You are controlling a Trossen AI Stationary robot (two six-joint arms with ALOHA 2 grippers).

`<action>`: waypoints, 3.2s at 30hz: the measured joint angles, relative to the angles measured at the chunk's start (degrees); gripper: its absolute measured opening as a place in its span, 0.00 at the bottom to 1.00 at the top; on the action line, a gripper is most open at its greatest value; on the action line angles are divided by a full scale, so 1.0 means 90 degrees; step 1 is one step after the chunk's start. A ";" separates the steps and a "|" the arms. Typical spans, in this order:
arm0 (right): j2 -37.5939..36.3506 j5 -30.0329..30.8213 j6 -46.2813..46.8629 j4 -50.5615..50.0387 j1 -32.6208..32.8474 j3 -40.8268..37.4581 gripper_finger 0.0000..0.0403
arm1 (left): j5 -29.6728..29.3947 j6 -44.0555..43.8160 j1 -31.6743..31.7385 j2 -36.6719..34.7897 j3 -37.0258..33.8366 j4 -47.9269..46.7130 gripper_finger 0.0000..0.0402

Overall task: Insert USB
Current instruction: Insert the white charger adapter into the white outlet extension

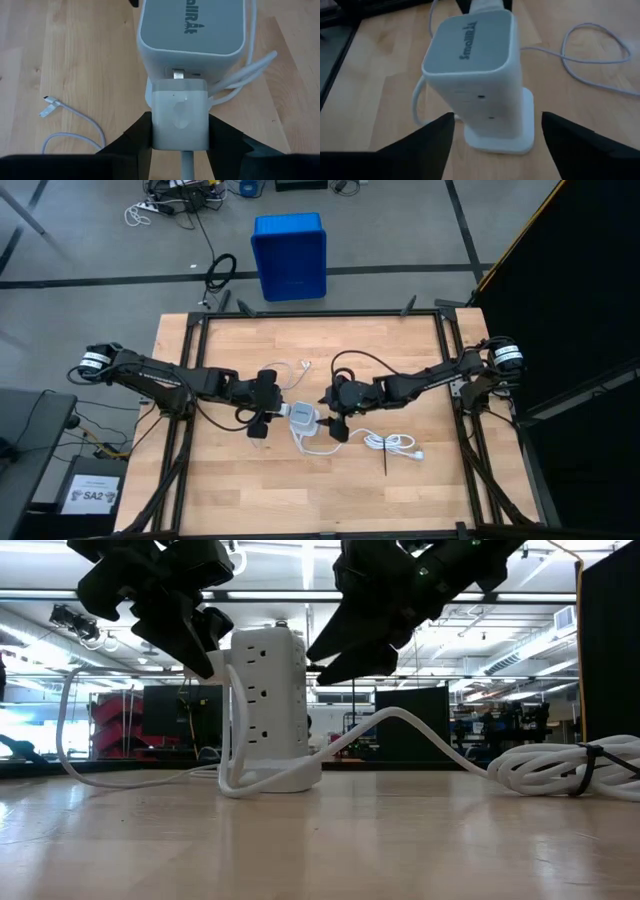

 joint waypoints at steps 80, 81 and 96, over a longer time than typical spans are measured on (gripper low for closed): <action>0.1404 0.0727 -0.0597 0.1957 0.0211 0.0442 0.65 | 0.0363 0.0152 0.0000 0.0491 0.0615 -0.0490 0.32; 0.1409 0.0722 -0.0598 0.1969 0.0209 0.0450 0.65 | 0.0363 0.0153 0.0000 0.0541 0.0645 -0.0539 0.32; 0.1413 0.0714 -0.0668 0.1988 0.0228 0.0452 0.65 | 0.0532 0.0180 0.0007 0.1232 0.1260 -0.1223 0.33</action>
